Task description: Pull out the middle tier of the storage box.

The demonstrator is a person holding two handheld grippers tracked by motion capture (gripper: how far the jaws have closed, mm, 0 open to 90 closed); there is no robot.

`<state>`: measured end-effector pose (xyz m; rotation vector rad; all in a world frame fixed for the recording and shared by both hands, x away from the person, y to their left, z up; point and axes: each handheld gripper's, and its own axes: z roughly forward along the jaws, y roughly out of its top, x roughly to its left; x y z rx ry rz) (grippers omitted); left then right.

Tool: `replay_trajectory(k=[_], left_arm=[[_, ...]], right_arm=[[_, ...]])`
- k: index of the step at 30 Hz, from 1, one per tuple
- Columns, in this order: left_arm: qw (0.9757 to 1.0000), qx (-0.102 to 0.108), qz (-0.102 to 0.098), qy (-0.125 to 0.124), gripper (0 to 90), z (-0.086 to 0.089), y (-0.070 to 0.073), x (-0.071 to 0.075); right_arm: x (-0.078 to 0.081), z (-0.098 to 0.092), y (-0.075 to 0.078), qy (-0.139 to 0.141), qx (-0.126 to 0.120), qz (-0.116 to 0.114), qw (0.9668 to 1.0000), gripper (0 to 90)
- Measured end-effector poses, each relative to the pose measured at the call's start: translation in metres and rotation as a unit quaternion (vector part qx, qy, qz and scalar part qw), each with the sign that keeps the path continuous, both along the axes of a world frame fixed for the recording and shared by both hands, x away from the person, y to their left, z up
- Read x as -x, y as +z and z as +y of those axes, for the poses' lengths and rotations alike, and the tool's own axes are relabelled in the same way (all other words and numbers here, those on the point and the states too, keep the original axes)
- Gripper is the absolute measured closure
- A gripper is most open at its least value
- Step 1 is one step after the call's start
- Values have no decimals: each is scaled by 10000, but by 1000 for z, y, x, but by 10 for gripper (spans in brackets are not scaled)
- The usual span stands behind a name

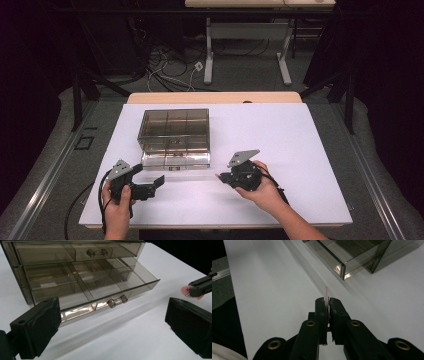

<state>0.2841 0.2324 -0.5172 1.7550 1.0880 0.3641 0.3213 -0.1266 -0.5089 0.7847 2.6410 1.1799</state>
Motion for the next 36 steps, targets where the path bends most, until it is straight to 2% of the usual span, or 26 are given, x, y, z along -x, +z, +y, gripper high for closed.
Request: replay_trajectory(k=[2,5,15,18,21,26,32,33,36], left_arm=[[10000,1,2,2,7,0,0,0],[10000,7,3,4,7,0,0,0],[10000,-5,19,-14,7,0,-1,0],[10000,-7,16,-17,7,0,-1,0],[10000,5,27,-14,7,0,-1,0],[10000,-26,29,-33,7,-2,-2,0],[10000,-24,41,-49,7,-3,-2,0],[10000,-25,44,-57,7,-3,-2,0],[9999,-48,67,-75,7,-4,-3,-1]], right_arm=[[1,4,0,18,74,72,9999,855],[1,13,-4,79,54,120,9999,855],[10,38,-25,386,130,318,9987,855],[12,40,-30,489,148,353,9981,855],[14,41,-31,428,166,457,9979,855],[13,41,-35,488,174,438,9977,855],[14,41,-38,398,202,607,9972,854],[12,40,-39,449,200,537,9973,854],[12,40,-40,403,211,601,9972,850]])
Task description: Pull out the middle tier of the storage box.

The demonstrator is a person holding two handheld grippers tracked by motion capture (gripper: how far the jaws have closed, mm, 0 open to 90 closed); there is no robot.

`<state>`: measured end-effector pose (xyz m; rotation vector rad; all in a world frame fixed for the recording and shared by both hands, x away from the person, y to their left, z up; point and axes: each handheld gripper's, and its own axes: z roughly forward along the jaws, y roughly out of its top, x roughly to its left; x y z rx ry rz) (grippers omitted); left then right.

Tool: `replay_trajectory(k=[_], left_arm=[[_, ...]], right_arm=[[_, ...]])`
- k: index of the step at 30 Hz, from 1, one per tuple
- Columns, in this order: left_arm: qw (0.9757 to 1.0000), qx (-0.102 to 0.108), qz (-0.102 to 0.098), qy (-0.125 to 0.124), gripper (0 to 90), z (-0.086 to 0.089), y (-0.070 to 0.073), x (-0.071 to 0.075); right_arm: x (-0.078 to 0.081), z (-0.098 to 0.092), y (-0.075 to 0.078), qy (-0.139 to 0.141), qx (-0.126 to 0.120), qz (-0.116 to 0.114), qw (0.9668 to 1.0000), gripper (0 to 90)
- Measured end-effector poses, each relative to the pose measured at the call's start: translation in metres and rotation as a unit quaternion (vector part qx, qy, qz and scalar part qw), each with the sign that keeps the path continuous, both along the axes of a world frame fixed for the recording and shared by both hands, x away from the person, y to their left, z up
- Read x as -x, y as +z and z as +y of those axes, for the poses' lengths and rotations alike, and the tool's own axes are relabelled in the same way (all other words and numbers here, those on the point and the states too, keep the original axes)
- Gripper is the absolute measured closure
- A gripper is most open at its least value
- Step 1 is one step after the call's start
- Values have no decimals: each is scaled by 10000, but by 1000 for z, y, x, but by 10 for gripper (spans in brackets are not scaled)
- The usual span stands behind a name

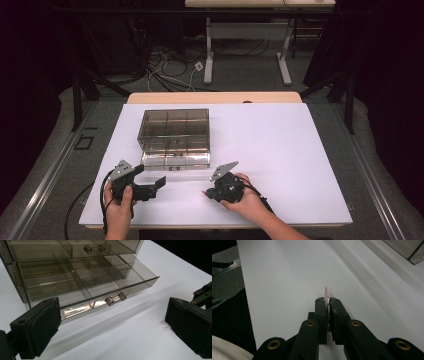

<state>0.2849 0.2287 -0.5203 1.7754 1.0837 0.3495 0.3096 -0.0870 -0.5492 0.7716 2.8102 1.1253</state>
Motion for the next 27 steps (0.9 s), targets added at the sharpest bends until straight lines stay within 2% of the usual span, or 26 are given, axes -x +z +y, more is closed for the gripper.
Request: replay_trajectory(k=[11,12,18,21,22,23,27], left_arm=[[9998,-29,18,-178,7,-7,1,1],[9998,-62,7,-197,6,-9,1,1],[9995,-94,76,-300,7,-13,-1,0],[9994,-56,74,-324,7,-14,-1,0],[9994,-52,67,-324,7,-14,0,0],[9994,-38,68,-333,7,-14,0,0],[9993,-55,92,-372,7,-16,0,0]], right_arm=[[-2,-2,-1,-102,31,-53,9999,730],[-2,-2,0,-187,55,19,9998,720],[-3,-4,1,-210,-22,-41,9998,664],[-4,-6,2,-181,-52,-142,9997,629],[-4,-6,3,-195,-52,-168,9997,619],[-3,-7,4,-285,-45,-97,9995,601],[-4,-11,9,-348,-142,-241,9990,541]])
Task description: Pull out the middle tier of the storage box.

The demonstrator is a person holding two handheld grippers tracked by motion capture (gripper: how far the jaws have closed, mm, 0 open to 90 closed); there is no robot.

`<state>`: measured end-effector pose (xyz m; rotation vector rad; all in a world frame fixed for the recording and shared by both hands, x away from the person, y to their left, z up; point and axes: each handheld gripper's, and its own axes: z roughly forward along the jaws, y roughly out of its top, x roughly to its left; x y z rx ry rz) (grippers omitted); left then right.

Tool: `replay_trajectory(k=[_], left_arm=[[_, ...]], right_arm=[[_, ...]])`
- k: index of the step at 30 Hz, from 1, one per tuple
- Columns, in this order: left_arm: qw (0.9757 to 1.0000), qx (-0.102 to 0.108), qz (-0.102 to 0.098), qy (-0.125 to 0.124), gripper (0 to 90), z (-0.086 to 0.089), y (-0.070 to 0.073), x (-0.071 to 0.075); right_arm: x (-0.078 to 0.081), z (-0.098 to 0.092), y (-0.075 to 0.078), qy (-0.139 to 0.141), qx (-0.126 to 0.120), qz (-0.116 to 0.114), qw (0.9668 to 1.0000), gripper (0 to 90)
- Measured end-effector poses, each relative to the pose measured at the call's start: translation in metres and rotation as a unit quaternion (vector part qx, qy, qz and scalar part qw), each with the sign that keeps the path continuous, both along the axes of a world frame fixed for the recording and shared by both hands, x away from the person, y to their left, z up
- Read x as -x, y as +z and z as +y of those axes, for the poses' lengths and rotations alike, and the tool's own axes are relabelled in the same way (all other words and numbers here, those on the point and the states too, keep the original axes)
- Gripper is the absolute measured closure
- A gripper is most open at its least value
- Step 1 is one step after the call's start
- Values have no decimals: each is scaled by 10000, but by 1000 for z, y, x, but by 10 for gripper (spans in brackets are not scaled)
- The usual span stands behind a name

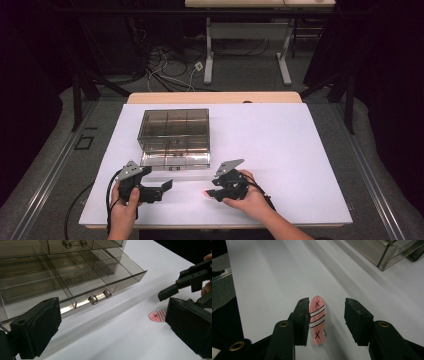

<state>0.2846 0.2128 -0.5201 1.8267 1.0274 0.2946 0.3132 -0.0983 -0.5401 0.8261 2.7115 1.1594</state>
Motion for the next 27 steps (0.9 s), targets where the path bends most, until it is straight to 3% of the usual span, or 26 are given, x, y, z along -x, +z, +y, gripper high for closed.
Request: replay_trajectory(k=[4,5,8,12,13,27], left_arm=[[10000,11,-17,-15,6,-1,0,0],[10000,3,-25,-32,7,-1,1,0],[10000,22,-24,-3,7,0,3,0],[9999,67,-55,50,7,0,5,0],[9999,77,-55,55,7,0,5,0],[9999,115,-113,-10,6,-9,9,-1]], right_arm=[[1,-7,6,-77,-69,-182,9998,500],[3,-8,8,-148,-71,-137,9998,494],[4,-15,13,-159,-44,-409,9990,458],[7,-25,18,-260,-94,-573,9980,430],[8,-28,20,-270,-10,-561,9981,427],[10,-71,34,-651,-244,-964,9929,392]])
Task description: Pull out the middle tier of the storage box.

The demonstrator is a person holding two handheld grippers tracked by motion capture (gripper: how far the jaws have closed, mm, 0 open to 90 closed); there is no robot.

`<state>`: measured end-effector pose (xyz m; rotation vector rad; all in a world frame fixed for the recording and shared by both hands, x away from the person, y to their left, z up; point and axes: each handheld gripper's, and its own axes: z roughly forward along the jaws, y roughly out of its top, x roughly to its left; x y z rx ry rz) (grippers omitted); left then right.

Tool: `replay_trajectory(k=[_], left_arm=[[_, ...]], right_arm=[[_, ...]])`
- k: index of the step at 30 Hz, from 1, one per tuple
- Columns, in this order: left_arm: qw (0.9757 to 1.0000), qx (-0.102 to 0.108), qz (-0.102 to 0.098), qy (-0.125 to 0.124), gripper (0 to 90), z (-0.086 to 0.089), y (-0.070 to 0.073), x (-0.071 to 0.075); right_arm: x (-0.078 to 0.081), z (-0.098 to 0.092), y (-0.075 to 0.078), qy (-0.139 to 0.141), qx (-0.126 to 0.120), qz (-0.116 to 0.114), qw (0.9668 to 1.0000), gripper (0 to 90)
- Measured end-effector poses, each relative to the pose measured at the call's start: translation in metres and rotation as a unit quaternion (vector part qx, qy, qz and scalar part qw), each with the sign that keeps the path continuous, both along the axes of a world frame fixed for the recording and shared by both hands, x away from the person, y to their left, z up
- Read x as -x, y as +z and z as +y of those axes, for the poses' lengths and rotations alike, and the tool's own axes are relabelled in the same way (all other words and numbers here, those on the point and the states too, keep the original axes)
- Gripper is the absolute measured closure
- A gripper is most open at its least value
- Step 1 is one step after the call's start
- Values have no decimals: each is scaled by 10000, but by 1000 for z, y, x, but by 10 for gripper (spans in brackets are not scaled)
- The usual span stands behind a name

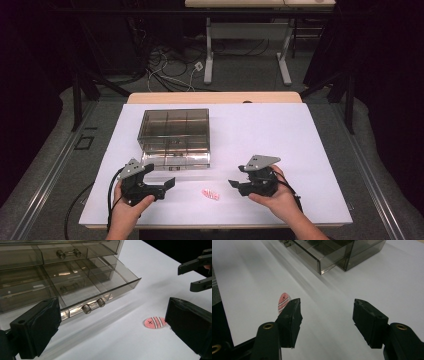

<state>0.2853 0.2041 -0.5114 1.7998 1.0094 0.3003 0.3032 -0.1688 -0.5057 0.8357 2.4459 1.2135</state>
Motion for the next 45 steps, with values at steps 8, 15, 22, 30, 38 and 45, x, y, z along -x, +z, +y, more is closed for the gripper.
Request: replay_trajectory(k=[8,15,22,30,38,45], left_arm=[[10000,-40,-17,-75,6,-8,2,1],[9994,-123,-32,-325,7,-21,4,0],[9981,-209,37,-584,36,-38,8,-2],[9937,-396,58,-1043,72,-64,8,-5],[9880,-555,-49,-1437,114,-93,5,-10],[9819,-673,-1,-1772,156,-116,-7,-14]], right_arm=[[1,-17,4,-299,-102,-67,9995,240],[2,-33,4,-532,-229,-56,9983,164],[4,-48,3,-848,-401,32,9956,139],[4,-63,2,-996,-589,42,9933,11],[5,-69,-7,-1059,-482,-81,9932,0],[6,-75,-11,-1117,-580,-4,9920,0]])
